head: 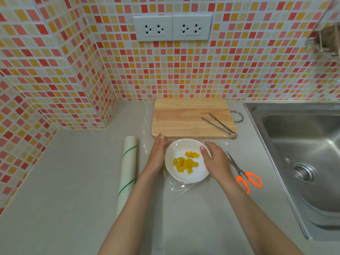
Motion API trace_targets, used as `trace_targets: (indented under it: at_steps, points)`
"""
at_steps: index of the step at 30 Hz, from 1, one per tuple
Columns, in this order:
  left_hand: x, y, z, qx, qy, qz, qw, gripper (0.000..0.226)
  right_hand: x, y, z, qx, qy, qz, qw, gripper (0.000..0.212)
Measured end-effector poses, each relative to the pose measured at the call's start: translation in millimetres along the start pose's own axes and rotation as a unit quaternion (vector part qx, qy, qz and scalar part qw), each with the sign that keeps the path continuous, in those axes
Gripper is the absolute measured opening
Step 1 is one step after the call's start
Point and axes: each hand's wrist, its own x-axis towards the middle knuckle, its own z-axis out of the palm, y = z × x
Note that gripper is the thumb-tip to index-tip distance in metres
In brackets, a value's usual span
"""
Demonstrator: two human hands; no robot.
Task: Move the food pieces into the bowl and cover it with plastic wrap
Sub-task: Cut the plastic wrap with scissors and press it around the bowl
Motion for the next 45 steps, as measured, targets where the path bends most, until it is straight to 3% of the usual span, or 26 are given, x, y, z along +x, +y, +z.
trace_targets:
  at_steps: [6, 11, 14, 17, 21, 24, 28, 30, 35, 39, 42, 45]
  points:
    - [-0.2, -12.8, -8.1, 0.202, 0.11, 0.114, 0.967, 0.039, -2.0, 11.5, -11.8, 0.0, 0.023, 0.03, 0.999, 0.046]
    - [11.8, -1.0, -5.6, 0.3, 0.101, 0.179, 0.932, 0.036, 32.7, -7.3, -8.3, 0.098, -0.022, 0.072, 0.992, 0.05]
    - [23.2, 3.3, -0.8, 0.332, 0.064, 0.201, 0.919, 0.033, 46.7, -12.7, -1.7, 0.108, -0.049, 0.064, 0.991, 0.037]
    - [30.5, 1.7, -1.8, 0.271, 0.056, 0.185, 0.943, 0.033, 52.2, -13.1, 2.9, 0.126, -0.047, 0.043, 0.99, 0.031]
    - [32.6, -8.2, -4.9, 0.114, 0.054, 0.093, 0.988, 0.036, 50.8, -5.2, 8.6, 0.165, -0.046, 0.045, 0.984, 0.032]
    - [32.6, -15.4, -2.2, -0.007, 0.053, 0.025, 0.998, 0.033, 50.5, -2.9, 10.5, 0.202, -0.064, 0.083, 0.974, 0.035]
    - [35.4, -19.9, 0.8, 0.024, 0.051, 0.026, 0.998, 0.034, 51.0, 1.1, 8.0, 0.288, -0.115, 0.208, 0.928, 0.034]
    - [36.7, -22.3, 0.3, 0.065, 0.038, 0.039, 0.996, 0.035, 50.2, 2.6, 5.3, 0.292, -0.138, 0.221, 0.92, 0.031]
    - [38.3, -24.3, -1.4, 0.122, 0.009, 0.083, 0.989, 0.028, 50.9, 7.1, 4.8, 0.287, -0.16, 0.212, 0.92, 0.012]
    - [41.9, -26.7, -3.1, 0.16, 0.014, 0.125, 0.979, 0.03, 52.6, 9.6, 5.9, 0.247, -0.188, 0.147, 0.939, 0.02]
    - [45.3, -29.1, -2.1, 0.201, 0.049, 0.135, 0.969, 0.047, 51.9, 15.1, 6.3, 0.175, -0.203, 0.068, 0.961, 0.031]
    - [41.1, -32.7, -0.8, 0.219, 0.075, 0.147, 0.962, 0.055, 50.7, 19.7, 11.4, 0.117, -0.161, 0.009, 0.98, 0.025]
